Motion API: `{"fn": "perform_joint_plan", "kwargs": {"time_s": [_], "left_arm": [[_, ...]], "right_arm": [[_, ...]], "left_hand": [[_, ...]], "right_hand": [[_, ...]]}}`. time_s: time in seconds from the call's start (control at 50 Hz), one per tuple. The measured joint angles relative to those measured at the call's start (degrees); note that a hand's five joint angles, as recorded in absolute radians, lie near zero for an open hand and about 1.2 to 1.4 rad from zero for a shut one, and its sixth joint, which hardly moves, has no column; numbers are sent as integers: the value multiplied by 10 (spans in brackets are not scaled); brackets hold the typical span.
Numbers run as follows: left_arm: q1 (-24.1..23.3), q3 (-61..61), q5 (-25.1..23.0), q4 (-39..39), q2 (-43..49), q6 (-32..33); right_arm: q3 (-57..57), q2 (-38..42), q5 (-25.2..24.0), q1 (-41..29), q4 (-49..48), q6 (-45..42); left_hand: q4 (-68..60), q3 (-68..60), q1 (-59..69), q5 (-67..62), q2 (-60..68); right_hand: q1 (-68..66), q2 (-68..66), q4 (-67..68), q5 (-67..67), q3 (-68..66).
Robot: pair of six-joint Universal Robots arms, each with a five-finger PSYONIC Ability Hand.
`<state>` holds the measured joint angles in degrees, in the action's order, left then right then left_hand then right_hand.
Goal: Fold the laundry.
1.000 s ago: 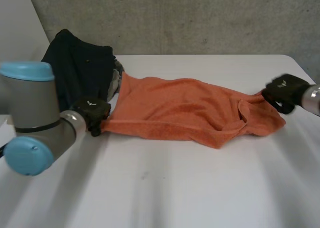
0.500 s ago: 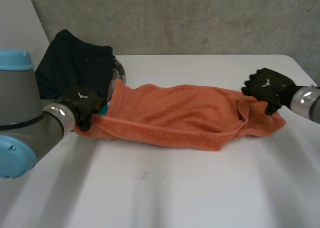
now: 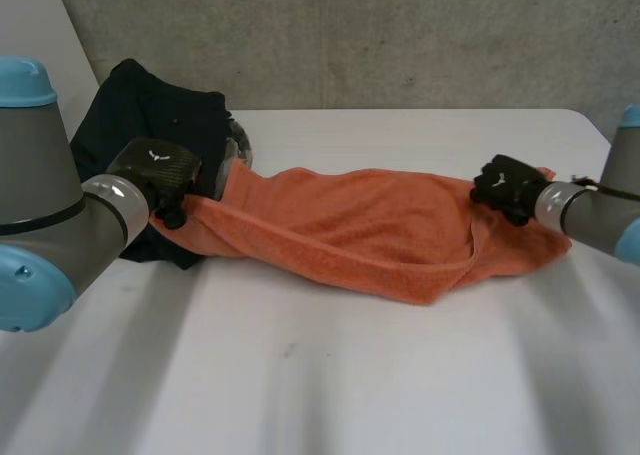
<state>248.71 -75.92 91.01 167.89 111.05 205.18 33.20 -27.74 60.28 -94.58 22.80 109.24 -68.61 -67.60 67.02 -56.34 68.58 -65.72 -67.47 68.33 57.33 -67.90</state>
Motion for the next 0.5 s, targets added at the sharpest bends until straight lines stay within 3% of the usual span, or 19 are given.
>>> {"fn": "perform_joint_plan", "kwargs": {"time_s": [0.16, 0.3, 0.32, 0.42, 0.5], "left_arm": [[11, -48, -1, -18, -23, 8], [16, -108, -16, -71, -66, 72], [17, -116, -22, -78, -73, 87], [16, -119, -39, -78, -84, 116], [14, -100, -36, -69, -78, 109]], "right_arm": [[125, -131, 6, 65, 103, 25], [274, -248, -2, 129, 224, -79], [292, -260, -3, 134, 232, -99], [316, -273, -11, 123, 182, -91], [315, -271, -22, 98, 102, -24]], "left_hand": [[0, 0, 0, 0, 0], [0, 0, 0, 0, 0], [0, 0, 0, 0, 0], [0, 0, 0, 0, 0], [0, 0, 0, 0, 0]], "right_hand": [[0, 0, 0, 0, 0], [2, 11, -16, -9, 13], [62, 81, -87, -69, 84], [322, 340, -346, -345, 342], [338, 362, -368, -373, 365]]}}
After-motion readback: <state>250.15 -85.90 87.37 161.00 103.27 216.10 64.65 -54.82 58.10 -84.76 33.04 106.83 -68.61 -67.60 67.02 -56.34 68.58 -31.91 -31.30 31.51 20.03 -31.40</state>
